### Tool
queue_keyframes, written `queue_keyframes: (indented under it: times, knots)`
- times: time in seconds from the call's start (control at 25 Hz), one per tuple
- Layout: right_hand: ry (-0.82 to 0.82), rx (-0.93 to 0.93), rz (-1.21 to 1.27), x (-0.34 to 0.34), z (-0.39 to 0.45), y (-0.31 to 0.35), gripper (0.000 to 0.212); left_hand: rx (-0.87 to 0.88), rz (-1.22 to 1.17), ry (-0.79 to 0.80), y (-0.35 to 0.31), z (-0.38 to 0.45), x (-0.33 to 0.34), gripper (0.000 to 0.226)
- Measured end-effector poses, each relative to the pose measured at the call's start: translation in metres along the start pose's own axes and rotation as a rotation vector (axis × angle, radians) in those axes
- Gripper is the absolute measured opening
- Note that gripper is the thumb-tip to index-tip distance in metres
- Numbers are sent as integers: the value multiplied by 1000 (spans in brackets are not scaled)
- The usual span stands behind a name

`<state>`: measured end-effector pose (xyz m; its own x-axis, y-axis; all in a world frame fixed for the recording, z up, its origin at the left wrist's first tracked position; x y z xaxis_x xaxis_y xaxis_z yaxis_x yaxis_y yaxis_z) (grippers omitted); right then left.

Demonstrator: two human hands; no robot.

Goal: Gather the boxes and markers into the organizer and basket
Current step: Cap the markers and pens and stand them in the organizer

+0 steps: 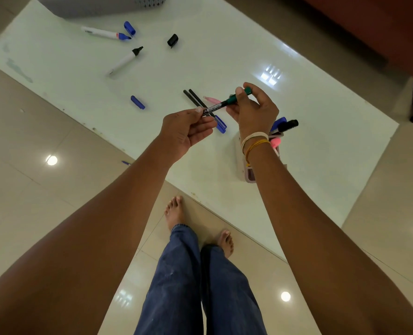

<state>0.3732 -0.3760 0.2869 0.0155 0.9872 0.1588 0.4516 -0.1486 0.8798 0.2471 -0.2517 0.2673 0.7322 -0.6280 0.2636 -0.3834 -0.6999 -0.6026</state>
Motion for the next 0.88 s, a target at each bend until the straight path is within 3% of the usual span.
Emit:
queue_keyframes:
  times: [0.32, 0.52, 0.64, 0.88]
  knots:
    - [-103, -96, -32, -76, -21, 21, 15, -68, 189, 128, 39, -18, 48, 14]
    - [-154, -498, -325, -97, -32, 74, 13, -6, 431, 50, 53, -15, 69, 26]
    - [-37, -614, -519, -81, -29, 81, 16, -34, 581, -54, 64, -6, 66, 36]
    - [226, -509, -832, -47, -3, 52, 17, -85, 680, -82, 77, -1, 66, 32]
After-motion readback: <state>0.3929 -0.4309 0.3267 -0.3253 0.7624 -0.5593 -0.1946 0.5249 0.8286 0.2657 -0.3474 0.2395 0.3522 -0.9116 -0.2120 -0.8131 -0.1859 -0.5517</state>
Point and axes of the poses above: each hand's wrist, its own z-axis towards the middle knuckle, its own x-axis out of the palm, y = z × x, the point moved 9 cm from there along z, towards the middle knuckle, and after that the axes turned 7 degrees about z, right-handed, at the moved point
